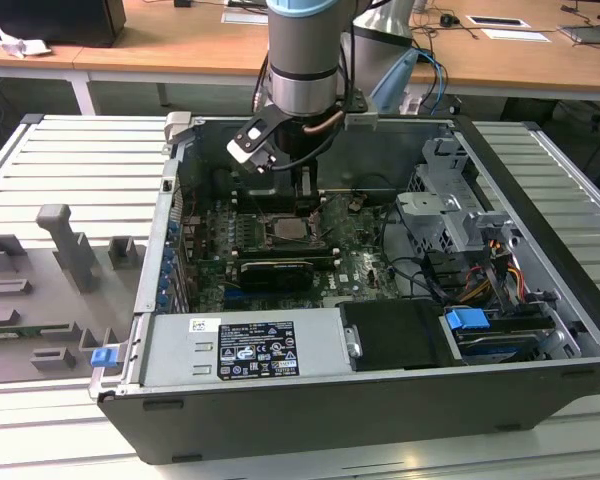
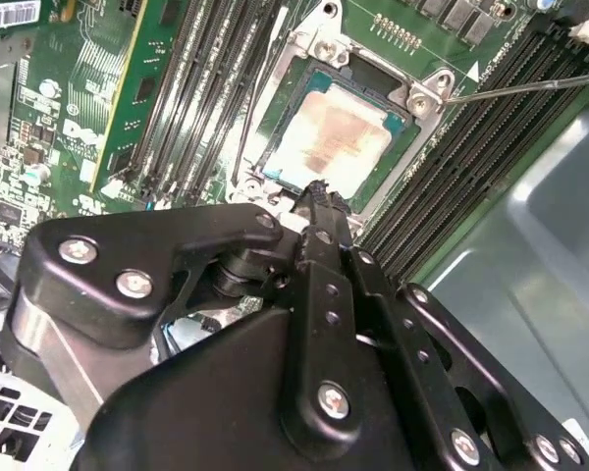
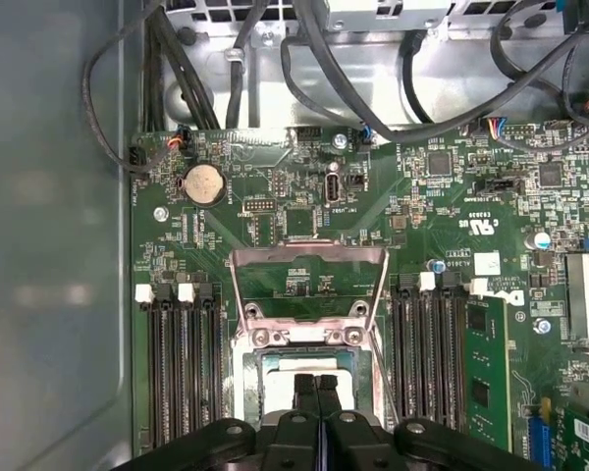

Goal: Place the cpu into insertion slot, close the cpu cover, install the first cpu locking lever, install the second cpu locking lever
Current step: 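Close the cpu cover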

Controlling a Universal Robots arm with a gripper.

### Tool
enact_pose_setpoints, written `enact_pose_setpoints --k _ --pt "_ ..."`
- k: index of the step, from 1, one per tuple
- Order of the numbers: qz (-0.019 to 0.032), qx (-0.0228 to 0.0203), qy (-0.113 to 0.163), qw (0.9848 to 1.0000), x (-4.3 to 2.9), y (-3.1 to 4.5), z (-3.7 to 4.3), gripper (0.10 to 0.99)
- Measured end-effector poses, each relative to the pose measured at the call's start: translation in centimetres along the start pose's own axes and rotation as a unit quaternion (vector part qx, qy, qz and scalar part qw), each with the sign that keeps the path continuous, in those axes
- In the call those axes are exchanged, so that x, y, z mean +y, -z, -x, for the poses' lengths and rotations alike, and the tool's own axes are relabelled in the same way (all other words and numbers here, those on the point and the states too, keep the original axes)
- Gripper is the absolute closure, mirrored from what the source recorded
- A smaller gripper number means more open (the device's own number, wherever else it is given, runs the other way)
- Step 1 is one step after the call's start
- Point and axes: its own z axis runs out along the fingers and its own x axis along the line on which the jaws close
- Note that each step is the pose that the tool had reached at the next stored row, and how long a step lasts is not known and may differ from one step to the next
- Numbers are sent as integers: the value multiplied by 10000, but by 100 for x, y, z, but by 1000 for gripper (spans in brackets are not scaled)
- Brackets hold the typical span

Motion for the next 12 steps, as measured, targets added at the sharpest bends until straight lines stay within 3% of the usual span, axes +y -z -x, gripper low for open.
enact_pose_setpoints --k 4,7,12 --pt "0 1 0 10000 5 64 -1 980" --pt "-20 0 -7 10000 48 62 -2 980" --pt "-21 0 -8 10000 50 92 -2 980"
